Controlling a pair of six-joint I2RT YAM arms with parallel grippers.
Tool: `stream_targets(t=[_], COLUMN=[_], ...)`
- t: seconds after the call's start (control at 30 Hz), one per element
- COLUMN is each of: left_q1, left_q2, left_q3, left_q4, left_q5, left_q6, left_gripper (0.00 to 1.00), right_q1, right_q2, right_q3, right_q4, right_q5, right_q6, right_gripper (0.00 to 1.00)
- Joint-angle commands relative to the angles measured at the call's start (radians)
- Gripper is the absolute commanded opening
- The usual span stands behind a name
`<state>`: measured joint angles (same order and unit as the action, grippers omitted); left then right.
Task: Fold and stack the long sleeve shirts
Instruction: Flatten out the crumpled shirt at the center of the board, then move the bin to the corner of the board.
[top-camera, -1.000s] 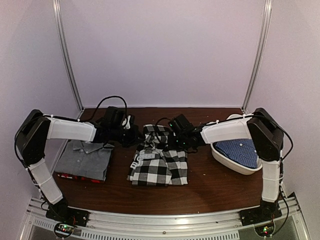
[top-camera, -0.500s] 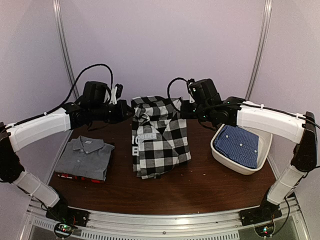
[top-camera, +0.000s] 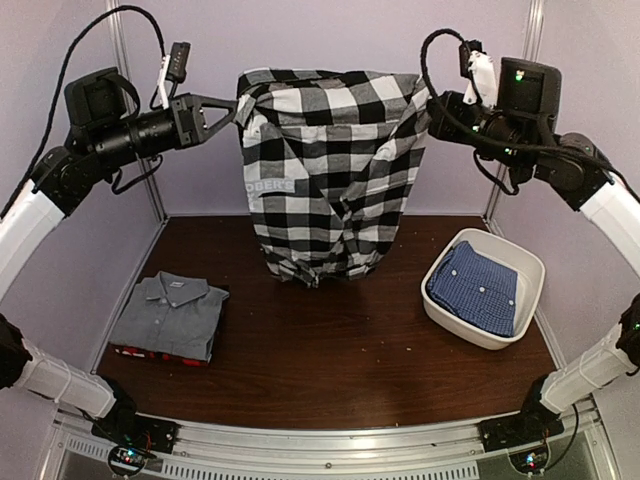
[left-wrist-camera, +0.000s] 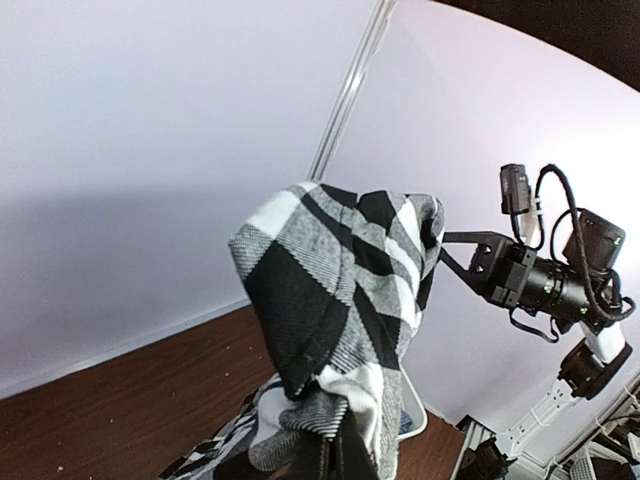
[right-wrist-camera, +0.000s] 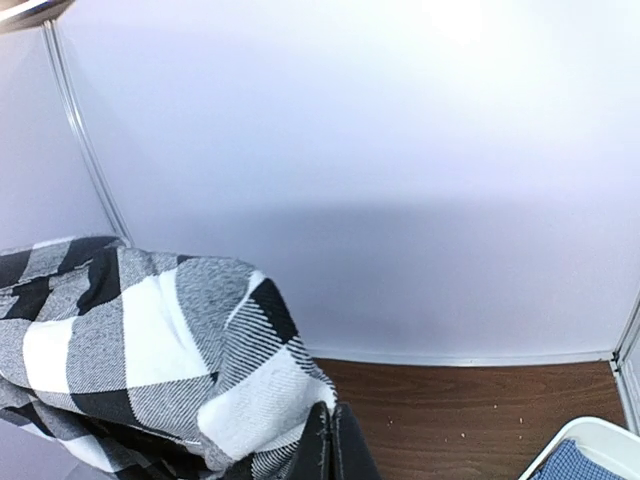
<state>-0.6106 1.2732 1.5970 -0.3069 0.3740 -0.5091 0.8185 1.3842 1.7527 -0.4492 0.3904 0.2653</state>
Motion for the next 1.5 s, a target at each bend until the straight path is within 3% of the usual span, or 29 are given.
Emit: stream_targets(t=[0.0, 0.1, 0.2, 0.33, 0.4, 0.53, 0.63, 0.67, 0.7, 0.77, 0.83, 0.93, 1.23, 1.47], left_q1=[-0.002, -0.002, -0.002, 0.005, 0.06, 0.276, 0.344, 0.353, 0.357, 0.362, 0.362, 0.362, 0.289, 0.147], left_q2=[-0.015, -0.014, 0.001, 0.058, 0.11, 0.226, 0.368, 0.431, 0.491, 0.586, 0.636, 0.632, 0.508, 0.497], left_q3=[0.151, 0.26, 0.351, 0.443, 0.458, 0.275, 0.121, 0.108, 0.108, 0.114, 0.11, 0.075, -0.144, -0.304], left_q4=[-0.02, -0.033, -0.08, -0.178, -0.224, -0.155, -0.071, -0.076, -0.083, -0.097, -0.099, -0.085, 0.005, 0.127], left_q5=[0.113, 0.136, 0.069, -0.083, -0.077, 0.132, 0.235, 0.235, 0.219, 0.154, 0.116, 0.08, 0.092, 0.127], left_q6=[0.059, 0.056, 0.051, 0.046, 0.019, -0.089, -0.092, -0.078, -0.06, -0.04, -0.029, -0.026, -0.059, -0.136], left_gripper=[0.0, 0.0, 0.0, 0.0, 0.0, 0.0, 0.0, 0.0, 0.05, 0.36, 0.58, 0.76, 0.8, 0.8], right_q1=[0.002, 0.002, 0.002, 0.0, -0.031, -0.228, -0.33, -0.354, -0.373, -0.4, -0.407, -0.403, -0.4, -0.4], right_q2=[-0.063, -0.083, -0.073, 0.024, 0.082, 0.212, 0.326, 0.367, 0.412, 0.5, 0.559, 0.526, 0.392, 0.427], right_q3=[0.099, 0.166, 0.24, 0.361, 0.383, 0.319, 0.192, 0.152, 0.119, 0.092, 0.094, -0.016, -0.396, -0.522], right_q4=[-0.04, -0.057, -0.08, -0.164, -0.195, -0.224, -0.16, -0.134, -0.11, -0.099, -0.123, -0.041, 0.229, 0.377], right_q5=[0.015, -0.02, -0.048, -0.022, -0.021, -0.21, -0.293, -0.321, -0.336, -0.355, -0.376, -0.388, -0.562, -0.615], right_q6=[-0.067, -0.079, -0.089, -0.11, -0.109, -0.048, -0.019, -0.009, 0.003, 0.026, 0.046, 0.057, 0.219, 0.319], right_gripper=[0.0, 0.0, 0.0, 0.0, 0.0, 0.0, 0.0, 0.06, 0.15, 0.38, 0.51, 0.7, 0.73, 0.75])
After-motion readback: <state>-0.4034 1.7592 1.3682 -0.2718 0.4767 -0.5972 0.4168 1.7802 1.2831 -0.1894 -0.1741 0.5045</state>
